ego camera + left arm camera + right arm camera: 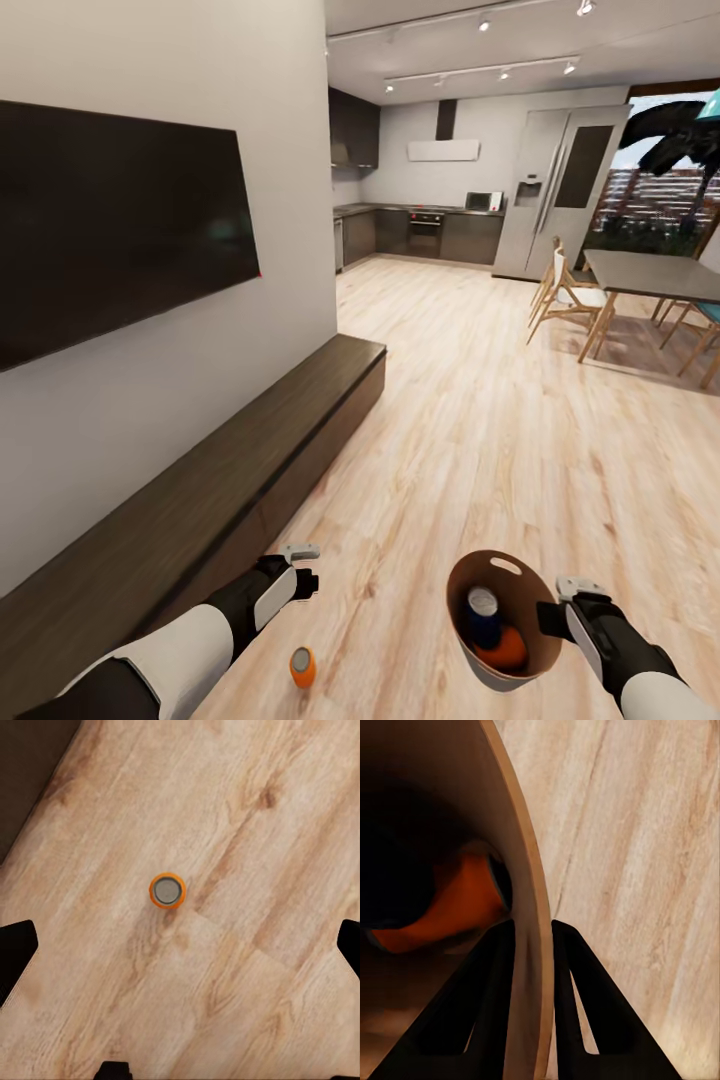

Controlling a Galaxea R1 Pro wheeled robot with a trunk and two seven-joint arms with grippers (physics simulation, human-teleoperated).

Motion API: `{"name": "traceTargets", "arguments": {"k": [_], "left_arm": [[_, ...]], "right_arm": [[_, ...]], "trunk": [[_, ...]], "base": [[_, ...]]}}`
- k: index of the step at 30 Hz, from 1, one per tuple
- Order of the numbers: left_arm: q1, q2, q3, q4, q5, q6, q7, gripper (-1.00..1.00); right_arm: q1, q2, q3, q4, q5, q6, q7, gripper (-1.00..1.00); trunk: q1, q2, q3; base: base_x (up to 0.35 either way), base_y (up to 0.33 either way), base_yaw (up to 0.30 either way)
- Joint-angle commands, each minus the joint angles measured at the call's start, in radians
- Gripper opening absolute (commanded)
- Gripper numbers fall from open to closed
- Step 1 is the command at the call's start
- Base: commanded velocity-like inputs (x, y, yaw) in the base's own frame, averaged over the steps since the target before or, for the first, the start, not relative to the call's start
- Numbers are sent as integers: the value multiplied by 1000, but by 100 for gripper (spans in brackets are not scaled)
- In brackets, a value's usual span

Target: Put the three can of soda from the living room inside the tash can in the kitchen.

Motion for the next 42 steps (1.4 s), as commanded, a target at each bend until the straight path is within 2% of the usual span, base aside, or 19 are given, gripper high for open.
{"name": "traceTargets", "arguments": {"k": [1, 13, 20, 42], "left_arm": [[0, 0, 0, 0, 0, 0, 0, 100], [0, 0, 0, 1, 0, 0, -2, 100], [0, -1, 0, 1, 0, -1, -2, 100], [9, -14, -1, -2, 0, -3, -2, 100]], "right_arm": [[0, 0, -1, -1, -5, 1, 6, -100], [0, 12, 0, 0, -6, 6, 6, -100], [0, 23, 0, -1, -4, 6, 5, -100], [0, 28, 0, 0, -3, 6, 4, -100]], "trunk": [[0, 0, 0], [0, 0, 0], [0, 0, 0], [0, 0, 0]], "base": [[332, 26, -9], [339, -22, -199], [325, 16, -53], [62, 44, -2]]}}
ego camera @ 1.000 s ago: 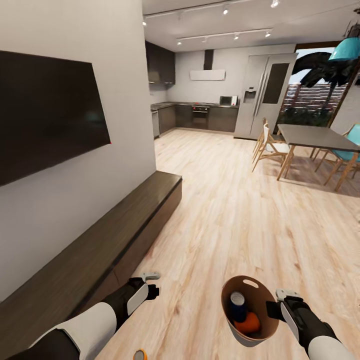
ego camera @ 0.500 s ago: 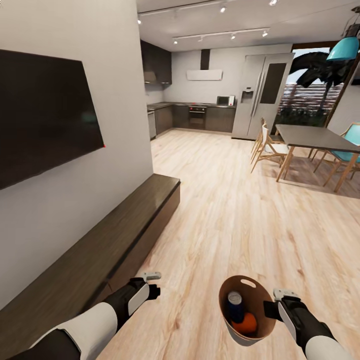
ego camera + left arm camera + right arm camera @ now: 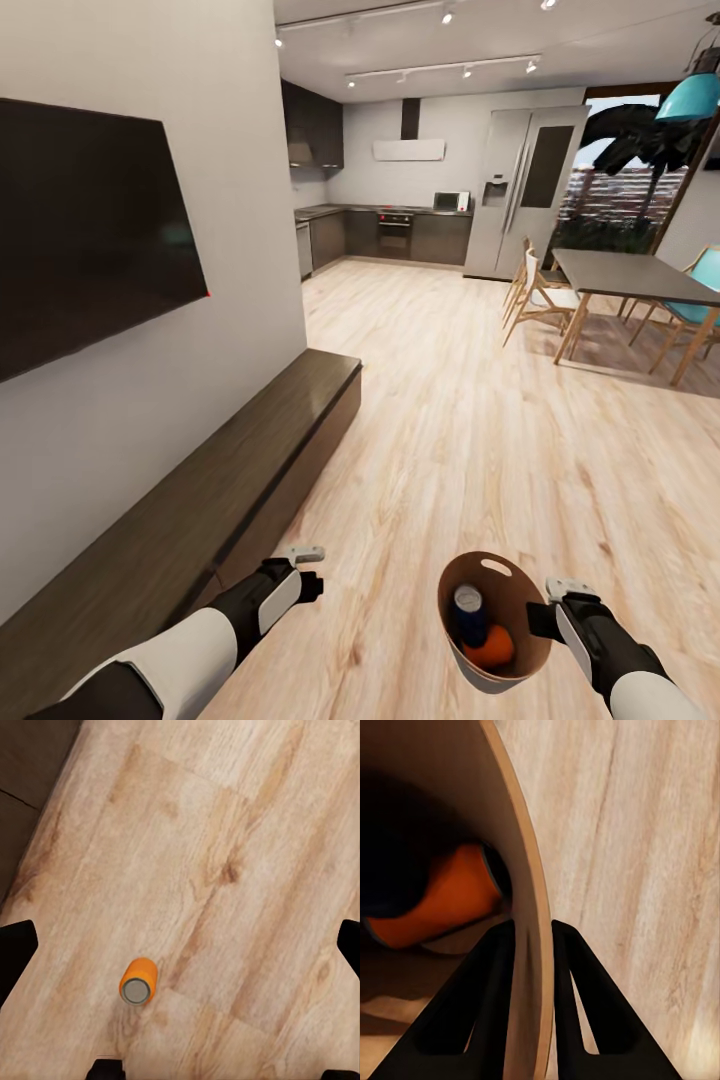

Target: Put the three can of soda from the living room inside the tash can in the kitchen.

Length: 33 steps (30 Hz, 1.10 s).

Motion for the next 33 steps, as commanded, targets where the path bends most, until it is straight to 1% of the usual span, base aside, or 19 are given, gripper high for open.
{"name": "traceTargets", "arguments": {"k": [1, 9, 23, 28, 33], "left_arm": [[0, 0, 0, 0, 0, 0, 0, 100], [1, -1, -3, -2, -1, 0, 0, 100], [1, -1, -4, -3, 0, 0, 0, 100], [1, -1, -4, -3, 0, 1, 0, 100], [1, 0, -4, -2, 1, 1, 0, 100]], "right_arm": [[0, 0, -1, -1, -8, 0, 6, -100], [0, 0, -1, -1, -8, 0, 7, -100], [0, 0, 1, -1, -8, 0, 8, -100], [0, 4, 2, -1, -9, 4, 8, -100], [0, 10, 4, -1, -9, 33, 8, -100]], "trunk": [[0, 0, 0], [0, 0, 0], [0, 0, 0], [0, 0, -1], [0, 0, -6]], "base": [[137, 1, 0], [102, 0, 0], [5, 0, 0], [0, 0, 0], [0, 0, 0]]}}
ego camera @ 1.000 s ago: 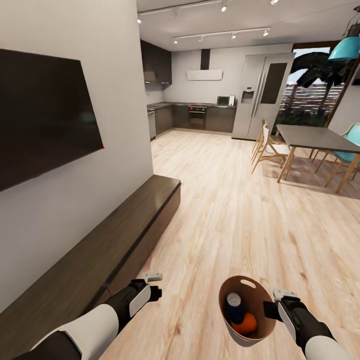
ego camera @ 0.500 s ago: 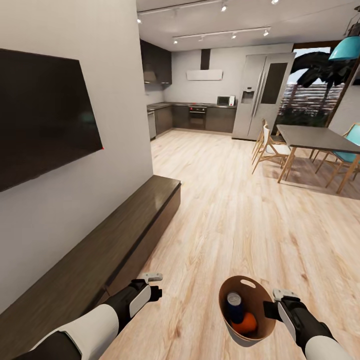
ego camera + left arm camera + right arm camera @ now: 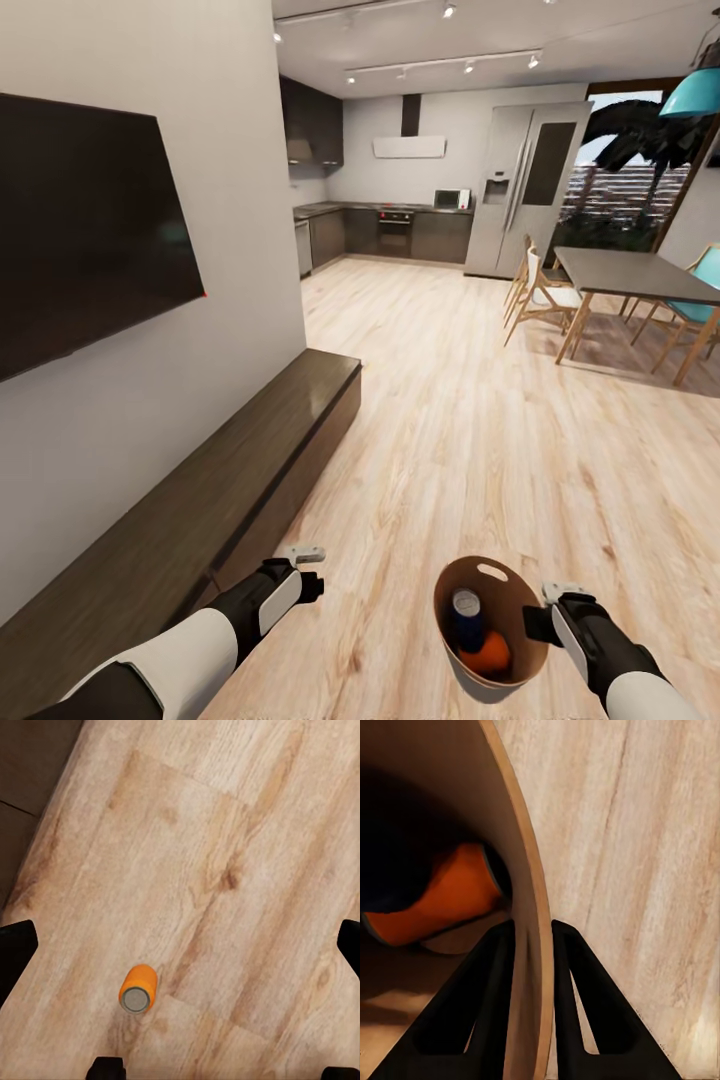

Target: Put the three can of soda from the living room inside the tash can in the kitchen.

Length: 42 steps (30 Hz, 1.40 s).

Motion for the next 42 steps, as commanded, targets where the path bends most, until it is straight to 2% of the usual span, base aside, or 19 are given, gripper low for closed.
{"name": "traceTargets", "arguments": {"k": [1, 8, 12, 13, 15, 17, 18, 21, 23, 26, 30, 31, 33, 34, 36, 37, 40, 42], "left_arm": [[0, 0, 0, 0, 0, 0, 0, 100], [0, 0, 0, 0, 1, 2, 0, 100], [0, 0, 0, 0, 1, 4, 0, 100], [0, 0, 0, 0, 2, 5, 0, 100], [0, 0, 0, 1, 3, 9, 0, 100], [0, 0, 0, 2, 4, 13, 0, 100], [0, 0, 0, 2, 4, 14, -1, 100], [0, 1, 0, 4, 4, 17, -2, 100], [1, 2, 0, 6, 4, 17, -17, 100], [0, 2, 0, 7, 4, 17, -29, 100], [1, 3, 0, 8, 3, 17, -37, 100], [0, 3, 0, 8, 3, 17, -39, 100], [1, 2, 0, 8, 3, 17, -40, 100], [1, 2, 0, 8, 3, 17, -41, 100], [1, 2, 0, 8, 3, 17, -41, 100], [1, 2, 0, 8, 4, 17, -41, 100], [1, 2, 0, 8, 4, 18, -40, 100], [2, 2, 0, 8, 4, 18, -40, 100]], "right_arm": [[-1, 0, -2, -2, -7, 8, 6, -100], [-2, 0, -4, -6, -7, 109, 7, -100], [-8, -5, -6, -16, -8, 246, 8, -100], [-21, -9, -7, -27, -6, 319, 8, -100], [-63, -12, -7, -64, -3, 417, 6, -100], [-114, -18, -7, -120, 2, 474, 3, -100], [-129, -22, -7, -138, 2, 486, 2, -100], [-181, -58, -10, -185, 0, 494, 0, -100], [-210, -97, -19, -210, -6, 494, 0, -100], [-218, -105, -21, -219, -10, 494, 1, -100], [-226, -78, -16, -257, -12, 494, 2, -100], [-226, -57, -14, -312, -13, 494, 1, -100], [-224, -35, -12, -389, -12, 494, 1, -100], [-221, -15, -10, -480, -11, 494, 1, -100], [-208, 5, -9, -579, -10, 494, 0, -100], [-184, 25, -8, -677, -9, 494, 0, -100], [-128, 53, -5, -815, -11, 494, 0, -100], [-111, 60, -4, -851, -12, 494, 1, -100]], "trunk": [[0, 0, -1], [0, 0, -12], [0, 0, -18], [0, 0, -20], [0, 0, -23], [0, 0, -25], [0, 0, -27], [0, 0, -31], [0, 0, -33], [0, 0, -35], [0, 0, -36], [0, 0, -36], [0, 0, -36], [0, 0, -36], [0, 0, -36], [0, 0, -37], [0, 0, -39], [0, 0, -42]], "base": [[0, 0, 0], [0, 0, 0], [0, 0, 0], [0, 0, 0], [0, 0, 14], [0, 0, 43], [0, 0, 59], [0, 0, 77], [0, 0, 81], [0, 0, 47], [0, 0, 17], [0, 0, 8], [0, 0, 6], [0, 0, 3], [0, 0, 2], [0, 0, 1], [0, 0, 5], [0, 0, 29]]}}
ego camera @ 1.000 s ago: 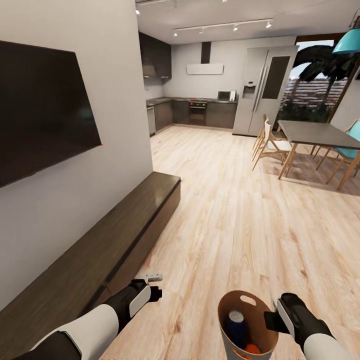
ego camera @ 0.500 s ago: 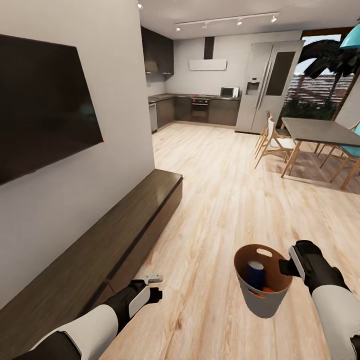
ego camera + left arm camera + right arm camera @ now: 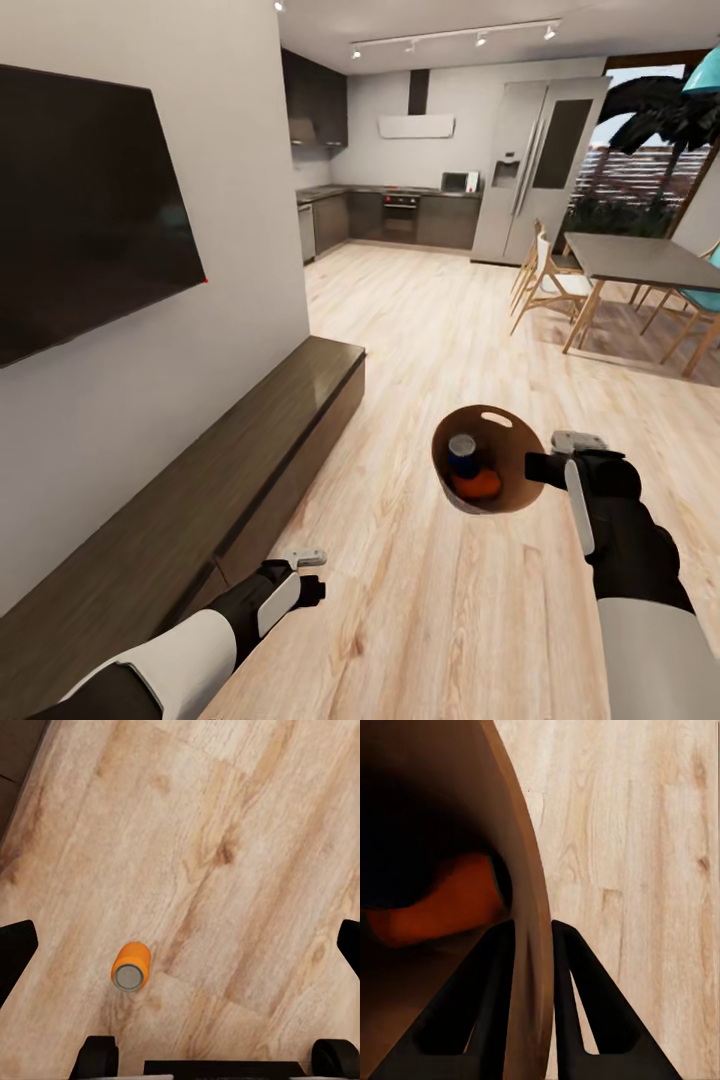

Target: Put the three can of soda from the living room inside the tash can in the kitchen.

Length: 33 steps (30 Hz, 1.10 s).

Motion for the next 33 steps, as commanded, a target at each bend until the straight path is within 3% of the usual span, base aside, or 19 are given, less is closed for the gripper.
{"name": "traceTargets", "arguments": {"k": [1, 8, 17, 33], "left_arm": [[2, 0, 0, 0, 0, 0, 0, 100], [12, -1, 0, 0, 3, 9, 1, 100], [30, 0, 2, 0, 67, 69, 11, 100], [70, 1, 3, 0, 74, 74, 15, 100]], "right_arm": [[11, 5, 0, -24, 5, 0, 4, -100], [26, 12, 1, -56, 4, 0, 4, -100], [31, 11, -3, -61, 4, 0, 3, -100], [34, 9, -3, -61, 4, 0, 4, -100]], "trunk": [[0, 0, -1], [0, 0, -12], [0, 0, -25], [0, 0, -50]], "base": [[0, 0, 47], [0, 0, 60], [0, 0, 90], [0, 0, 101]]}}
